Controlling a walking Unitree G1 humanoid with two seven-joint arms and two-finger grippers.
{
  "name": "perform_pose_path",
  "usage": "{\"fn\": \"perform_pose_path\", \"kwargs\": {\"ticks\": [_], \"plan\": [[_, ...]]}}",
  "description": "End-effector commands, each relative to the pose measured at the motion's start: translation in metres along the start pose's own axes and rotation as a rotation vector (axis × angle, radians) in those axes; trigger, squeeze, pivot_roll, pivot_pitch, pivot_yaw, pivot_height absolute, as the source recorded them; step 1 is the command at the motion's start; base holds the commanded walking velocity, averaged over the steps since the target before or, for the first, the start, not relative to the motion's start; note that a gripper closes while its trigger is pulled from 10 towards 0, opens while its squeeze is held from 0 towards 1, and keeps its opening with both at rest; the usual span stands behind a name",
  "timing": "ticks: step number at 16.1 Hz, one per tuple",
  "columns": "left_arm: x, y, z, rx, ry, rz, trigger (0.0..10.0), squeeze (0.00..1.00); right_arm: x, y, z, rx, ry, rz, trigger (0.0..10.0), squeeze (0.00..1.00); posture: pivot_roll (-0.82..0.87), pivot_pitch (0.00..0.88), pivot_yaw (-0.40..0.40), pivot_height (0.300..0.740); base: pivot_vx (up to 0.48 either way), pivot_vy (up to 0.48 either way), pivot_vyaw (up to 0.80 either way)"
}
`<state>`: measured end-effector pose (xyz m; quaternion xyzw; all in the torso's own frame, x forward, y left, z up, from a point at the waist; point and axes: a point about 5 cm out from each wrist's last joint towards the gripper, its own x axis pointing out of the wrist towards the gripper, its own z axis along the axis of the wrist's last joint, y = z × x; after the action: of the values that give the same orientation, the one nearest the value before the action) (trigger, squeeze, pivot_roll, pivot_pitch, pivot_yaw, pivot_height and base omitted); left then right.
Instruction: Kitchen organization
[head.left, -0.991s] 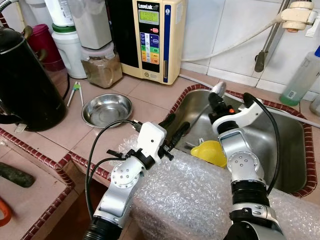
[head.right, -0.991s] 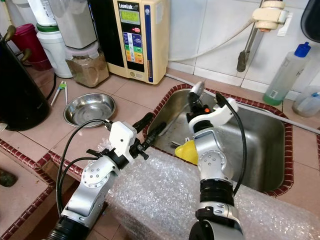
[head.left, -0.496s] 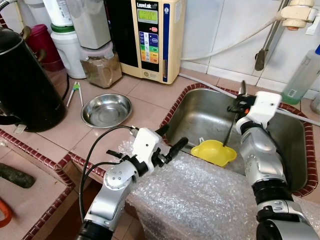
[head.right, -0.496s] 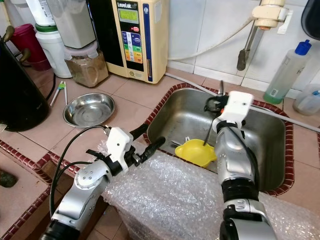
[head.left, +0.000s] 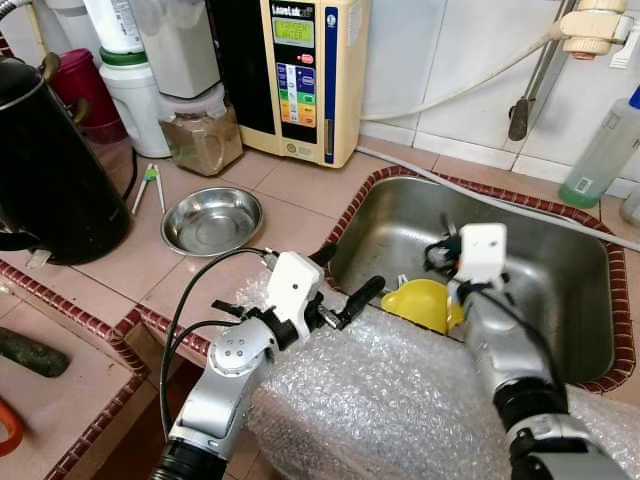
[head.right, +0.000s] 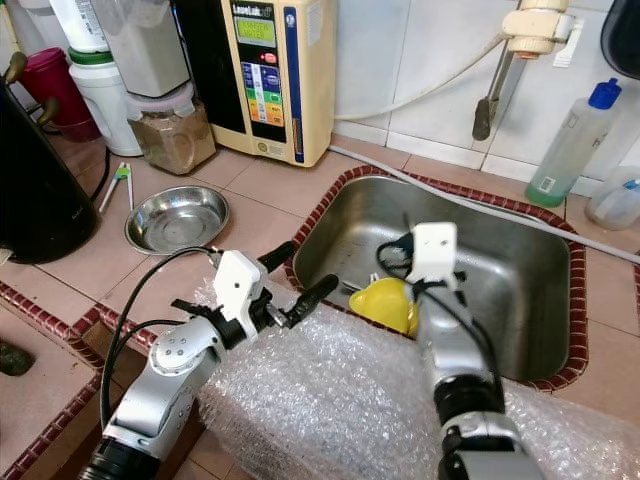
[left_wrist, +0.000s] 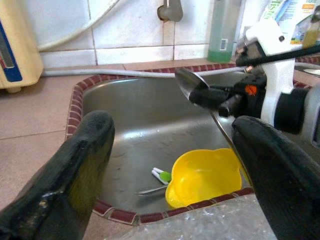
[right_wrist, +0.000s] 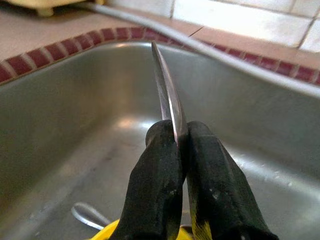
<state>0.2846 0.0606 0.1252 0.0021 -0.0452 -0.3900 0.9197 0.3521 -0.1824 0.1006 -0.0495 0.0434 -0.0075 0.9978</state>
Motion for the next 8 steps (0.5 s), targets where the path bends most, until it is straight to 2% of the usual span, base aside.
{"fn": "perform_pose_path", "kwargs": {"ticks": [1,8], "plan": [[0.0005,0.0001,0.0047,0.021,-0.004,-0.007,10.0,1.0,-0.0004,0.001,-0.0027,-0.012,0.009,0.005,10.0,1.0,0.05,0.065,0.055,0.74,0.0,0.0,0.0],[-0.0004,0.0016,0.0034,0.035,0.01,0.005,10.0,1.0,-0.0014,0.0073,-0.0059,0.009,0.012,0.03,10.0,1.0,0.05,0.065,0.058,0.74,0.0,0.0,0.0]]}}
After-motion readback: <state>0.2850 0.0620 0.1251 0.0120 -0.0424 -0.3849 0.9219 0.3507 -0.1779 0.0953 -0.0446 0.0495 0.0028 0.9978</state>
